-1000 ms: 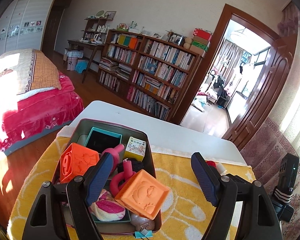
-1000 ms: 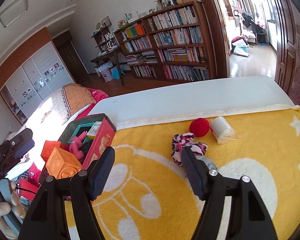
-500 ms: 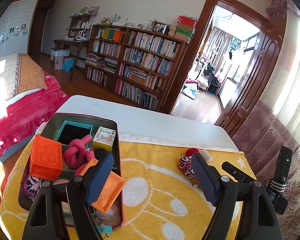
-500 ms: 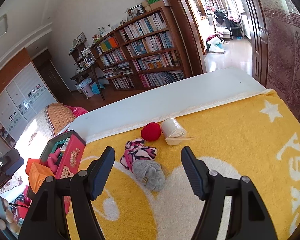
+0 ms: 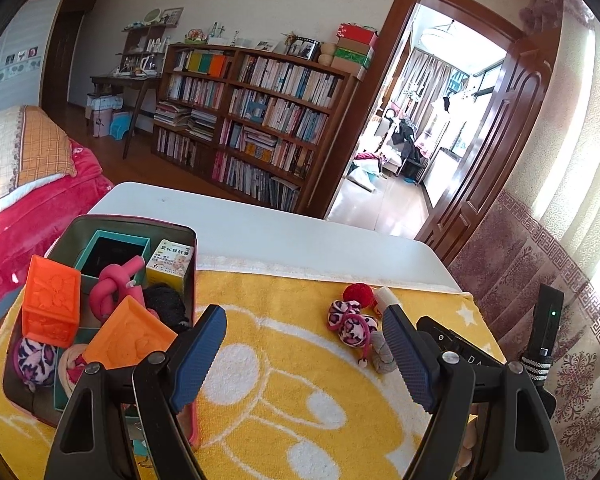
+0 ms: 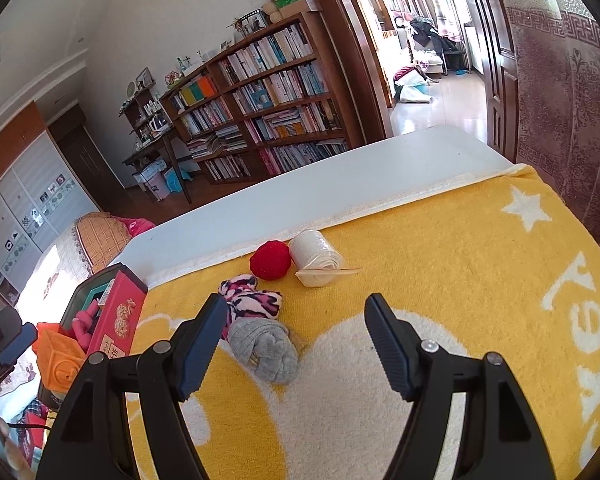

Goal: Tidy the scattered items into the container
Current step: 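Move both open tools toward the leopard plush and grey sock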

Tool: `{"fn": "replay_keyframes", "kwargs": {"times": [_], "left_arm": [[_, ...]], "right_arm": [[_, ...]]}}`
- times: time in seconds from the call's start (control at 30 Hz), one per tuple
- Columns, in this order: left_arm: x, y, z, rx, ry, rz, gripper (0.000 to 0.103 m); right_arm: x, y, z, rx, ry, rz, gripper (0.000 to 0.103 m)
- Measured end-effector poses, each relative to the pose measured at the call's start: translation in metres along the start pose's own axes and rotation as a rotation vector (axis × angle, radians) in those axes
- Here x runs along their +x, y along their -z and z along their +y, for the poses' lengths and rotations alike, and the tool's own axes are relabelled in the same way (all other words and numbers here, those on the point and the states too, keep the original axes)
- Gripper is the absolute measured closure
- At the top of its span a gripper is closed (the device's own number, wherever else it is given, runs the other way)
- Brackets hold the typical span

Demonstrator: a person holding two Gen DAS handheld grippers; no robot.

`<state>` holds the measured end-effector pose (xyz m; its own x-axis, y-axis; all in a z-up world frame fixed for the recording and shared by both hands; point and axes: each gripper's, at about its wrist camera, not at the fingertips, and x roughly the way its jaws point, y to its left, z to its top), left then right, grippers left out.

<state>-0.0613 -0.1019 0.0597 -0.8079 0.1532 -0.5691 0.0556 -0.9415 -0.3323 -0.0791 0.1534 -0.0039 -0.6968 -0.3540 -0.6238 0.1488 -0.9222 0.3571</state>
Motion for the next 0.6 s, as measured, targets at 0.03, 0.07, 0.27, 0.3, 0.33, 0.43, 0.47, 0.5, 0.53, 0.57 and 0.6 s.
{"fn": "replay_keyframes", "kwargs": {"times": [0.03, 0.07, 0.27, 0.3, 0.33, 0.43, 0.47, 0.5, 0.53, 0.57, 0.6], "left_arm": [[0.001, 0.0, 0.001, -0.003, 0.003, 0.005, 0.021], [0.002, 0.0, 0.002, -0.005, 0.002, 0.008, 0.021], [0.007, 0.002, 0.009, -0.021, -0.005, 0.021, 0.021], [0.008, 0.002, 0.01, -0.023, -0.007, 0.024, 0.021], [0.01, 0.003, 0.01, -0.024, -0.009, 0.028, 0.021], [0.013, 0.006, 0.01, -0.023, -0.009, 0.039, 0.021], [0.014, 0.007, 0.01, -0.02, -0.009, 0.041, 0.021], [0.015, 0.009, 0.009, -0.017, -0.011, 0.045, 0.021], [0.017, 0.01, 0.008, -0.013, -0.012, 0.049, 0.021], [0.019, 0.011, 0.008, -0.011, -0.014, 0.056, 0.021], [0.021, 0.013, 0.008, -0.011, -0.015, 0.063, 0.021]], "right_arm": [[0.0, 0.0, -0.001, 0.002, 0.004, 0.0, 0.028], [0.0, 0.0, -0.002, 0.004, 0.006, 0.0, 0.028], [0.0, -0.001, -0.004, 0.006, 0.012, -0.004, 0.028], [0.0, -0.001, -0.004, 0.005, 0.011, -0.004, 0.028], [0.0, -0.001, -0.004, 0.005, 0.01, -0.004, 0.028], [0.0, -0.001, -0.004, 0.007, 0.01, -0.004, 0.028], [0.0, -0.001, -0.004, 0.008, 0.011, -0.004, 0.028], [0.0, -0.001, -0.004, 0.009, 0.011, -0.005, 0.028], [0.0, -0.001, -0.004, 0.011, 0.011, -0.005, 0.028], [0.0, -0.001, -0.004, 0.012, 0.011, -0.006, 0.028], [0.0, 0.0, -0.004, 0.013, 0.011, -0.006, 0.028]]}}
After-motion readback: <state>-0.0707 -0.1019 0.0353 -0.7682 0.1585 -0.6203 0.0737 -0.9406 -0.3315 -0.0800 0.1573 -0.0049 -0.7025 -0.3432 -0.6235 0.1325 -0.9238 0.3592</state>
